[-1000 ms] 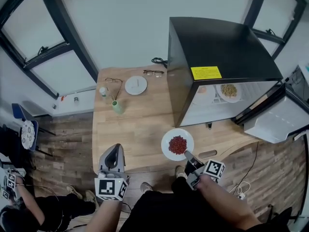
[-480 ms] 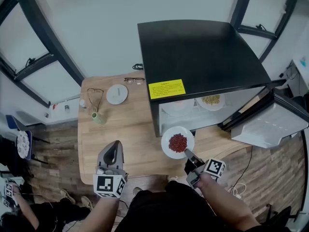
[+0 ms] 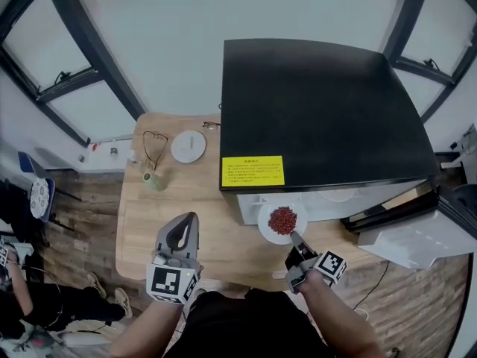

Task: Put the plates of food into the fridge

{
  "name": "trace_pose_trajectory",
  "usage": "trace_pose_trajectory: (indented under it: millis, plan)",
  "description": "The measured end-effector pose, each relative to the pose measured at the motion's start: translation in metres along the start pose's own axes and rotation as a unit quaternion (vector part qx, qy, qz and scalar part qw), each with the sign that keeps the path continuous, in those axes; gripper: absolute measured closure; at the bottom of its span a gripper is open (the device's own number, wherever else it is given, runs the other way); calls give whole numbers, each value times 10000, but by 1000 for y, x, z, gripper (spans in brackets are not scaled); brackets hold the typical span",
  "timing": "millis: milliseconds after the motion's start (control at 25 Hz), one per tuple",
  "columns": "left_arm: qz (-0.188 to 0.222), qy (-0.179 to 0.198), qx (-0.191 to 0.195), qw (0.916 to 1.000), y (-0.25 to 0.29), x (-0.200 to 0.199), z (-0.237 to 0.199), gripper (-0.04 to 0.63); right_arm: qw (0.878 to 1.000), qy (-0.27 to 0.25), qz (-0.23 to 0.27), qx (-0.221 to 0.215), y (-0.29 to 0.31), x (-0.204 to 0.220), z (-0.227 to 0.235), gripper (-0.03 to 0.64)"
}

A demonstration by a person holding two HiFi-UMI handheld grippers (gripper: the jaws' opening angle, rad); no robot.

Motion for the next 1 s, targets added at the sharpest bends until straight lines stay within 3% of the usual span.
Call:
trace_pose_trajectory:
  millis: [400,800,1000]
  plan:
    - [-338,-104,-494,9982,3,21,-15,592,9992,-152,-166,339,46,-25,14,584]
    - [-488,-132,-729,9961,1,21,-42,592,9977,-143,-219,623,78,-29,16,584]
    - [-500,-116,-799,9955,-5,15,-52,592,9938,-618,-212,898,93,-34,12,584]
Point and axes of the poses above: the fingertips, and each gripper's own axes: y forward along the fingers, z to its right, x out of its underside, the point moved 2 cm from there along -y, backward along the fingers, and after that the axes turned 4 degrees about -x, right-handed, at the moved point
